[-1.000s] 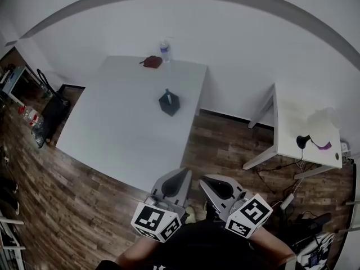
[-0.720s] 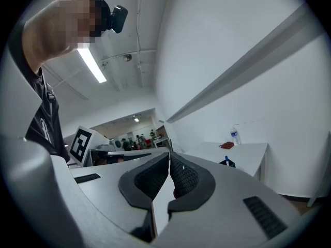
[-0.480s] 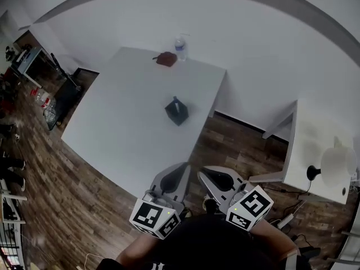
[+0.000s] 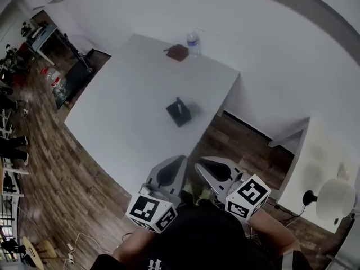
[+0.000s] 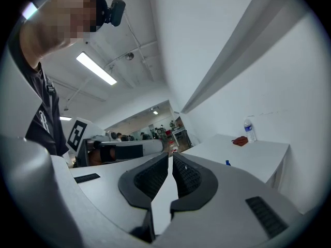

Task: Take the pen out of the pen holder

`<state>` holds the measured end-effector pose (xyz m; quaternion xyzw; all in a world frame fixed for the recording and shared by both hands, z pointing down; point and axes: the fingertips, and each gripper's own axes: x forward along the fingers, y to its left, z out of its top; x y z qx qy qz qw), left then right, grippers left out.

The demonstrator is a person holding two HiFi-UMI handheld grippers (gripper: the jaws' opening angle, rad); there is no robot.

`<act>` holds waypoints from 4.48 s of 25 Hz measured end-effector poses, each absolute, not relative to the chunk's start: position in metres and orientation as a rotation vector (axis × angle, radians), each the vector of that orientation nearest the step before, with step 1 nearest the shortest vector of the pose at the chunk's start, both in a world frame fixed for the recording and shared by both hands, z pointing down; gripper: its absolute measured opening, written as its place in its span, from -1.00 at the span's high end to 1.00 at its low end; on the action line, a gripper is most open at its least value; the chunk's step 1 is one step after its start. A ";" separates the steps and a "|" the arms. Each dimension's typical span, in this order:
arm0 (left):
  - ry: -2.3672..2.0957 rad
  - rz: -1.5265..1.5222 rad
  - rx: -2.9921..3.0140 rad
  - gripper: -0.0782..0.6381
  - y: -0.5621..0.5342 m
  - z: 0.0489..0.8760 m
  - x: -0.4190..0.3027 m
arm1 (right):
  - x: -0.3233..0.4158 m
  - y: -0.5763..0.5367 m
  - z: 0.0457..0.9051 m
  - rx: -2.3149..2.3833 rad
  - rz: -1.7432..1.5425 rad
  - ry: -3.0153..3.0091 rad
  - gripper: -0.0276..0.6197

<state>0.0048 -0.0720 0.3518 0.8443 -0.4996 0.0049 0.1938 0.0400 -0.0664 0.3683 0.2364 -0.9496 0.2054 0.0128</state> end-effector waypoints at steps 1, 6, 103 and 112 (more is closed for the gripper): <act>-1.413 0.014 2.357 0.77 -0.077 0.354 0.004 | 0.039 -0.074 0.372 0.717 0.643 -2.957 0.87; -1.461 0.010 2.311 0.77 -0.106 0.369 -0.004 | 0.032 -0.119 0.392 0.672 0.631 -2.956 0.87; -1.532 0.004 2.403 0.77 -0.146 0.347 -0.013 | 0.015 -0.183 0.354 0.657 0.427 -2.855 0.69; -1.528 0.003 2.419 0.77 -0.142 0.344 -0.004 | 0.020 -0.175 0.345 0.661 0.426 -2.876 0.69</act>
